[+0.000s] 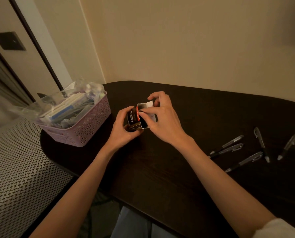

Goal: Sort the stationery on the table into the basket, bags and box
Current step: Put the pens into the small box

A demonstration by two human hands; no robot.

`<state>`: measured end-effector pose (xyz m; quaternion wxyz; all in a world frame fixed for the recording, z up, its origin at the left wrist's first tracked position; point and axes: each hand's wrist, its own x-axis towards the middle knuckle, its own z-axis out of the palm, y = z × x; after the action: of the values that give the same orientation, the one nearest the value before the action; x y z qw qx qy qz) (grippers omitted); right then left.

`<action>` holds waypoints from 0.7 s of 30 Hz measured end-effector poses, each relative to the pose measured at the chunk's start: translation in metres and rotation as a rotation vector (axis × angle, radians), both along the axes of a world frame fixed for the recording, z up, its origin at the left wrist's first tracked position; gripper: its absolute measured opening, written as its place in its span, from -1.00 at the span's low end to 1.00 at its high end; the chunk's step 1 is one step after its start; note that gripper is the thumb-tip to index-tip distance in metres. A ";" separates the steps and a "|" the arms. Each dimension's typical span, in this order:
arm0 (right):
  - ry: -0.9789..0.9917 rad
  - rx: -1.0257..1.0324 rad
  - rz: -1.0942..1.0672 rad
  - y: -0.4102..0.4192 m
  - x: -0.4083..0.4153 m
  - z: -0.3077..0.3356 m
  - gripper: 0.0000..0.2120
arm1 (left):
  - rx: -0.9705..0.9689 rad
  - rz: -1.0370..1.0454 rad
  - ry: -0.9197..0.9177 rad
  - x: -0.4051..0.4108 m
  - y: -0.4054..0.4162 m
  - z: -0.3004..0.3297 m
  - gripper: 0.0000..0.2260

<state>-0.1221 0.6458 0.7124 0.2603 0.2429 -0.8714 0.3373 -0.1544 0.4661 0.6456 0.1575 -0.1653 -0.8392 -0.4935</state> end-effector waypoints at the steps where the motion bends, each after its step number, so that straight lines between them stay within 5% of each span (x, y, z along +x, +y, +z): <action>1: -0.009 0.021 0.010 0.000 0.000 -0.001 -0.78 | -0.002 -0.002 0.001 0.000 0.000 0.000 -0.33; 12: -0.051 0.085 -0.003 0.002 -0.002 -0.002 -0.80 | -0.034 0.010 0.026 -0.001 -0.001 -0.002 -0.33; 21: 0.095 -0.229 -0.075 0.048 0.011 0.015 -0.86 | -0.001 0.006 0.015 0.010 0.009 0.002 -0.31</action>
<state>-0.1107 0.6942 0.7271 0.3397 0.1945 -0.8225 0.4126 -0.1449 0.4747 0.6477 0.1654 -0.1666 -0.8388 -0.4912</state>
